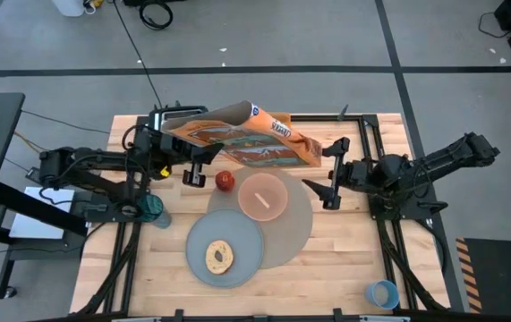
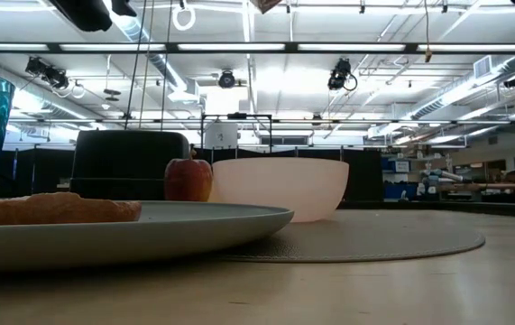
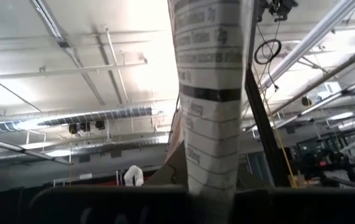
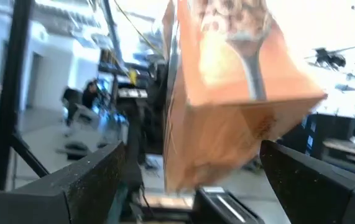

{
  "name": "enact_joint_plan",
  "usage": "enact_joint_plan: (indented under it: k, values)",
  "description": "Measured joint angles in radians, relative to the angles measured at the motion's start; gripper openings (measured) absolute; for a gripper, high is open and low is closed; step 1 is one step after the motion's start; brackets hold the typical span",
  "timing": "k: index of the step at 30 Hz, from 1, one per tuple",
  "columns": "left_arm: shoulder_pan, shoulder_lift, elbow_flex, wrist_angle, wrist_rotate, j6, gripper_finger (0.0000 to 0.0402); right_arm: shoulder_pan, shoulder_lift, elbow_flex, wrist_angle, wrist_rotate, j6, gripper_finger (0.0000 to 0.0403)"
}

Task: Arrange a breakfast setting
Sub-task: Pour the cereal from the cereal box into the pink bowl

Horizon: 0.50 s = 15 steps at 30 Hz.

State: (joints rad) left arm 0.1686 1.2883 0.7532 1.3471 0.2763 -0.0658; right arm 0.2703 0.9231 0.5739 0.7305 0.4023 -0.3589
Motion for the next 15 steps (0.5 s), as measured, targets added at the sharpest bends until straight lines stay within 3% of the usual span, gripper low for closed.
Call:
enact_joint_plan:
  k: [9,15]
  values:
    - [-0.004,0.101,0.002,0.153,-0.014,-0.052,0.0014,-0.073,0.023,0.000,0.112,-0.053,0.020,0.0375]
    - [-0.010,0.107,0.000,0.173,0.008,-0.082,0.0011,-0.090,0.025,0.000,0.121,0.034,0.028,0.0374]
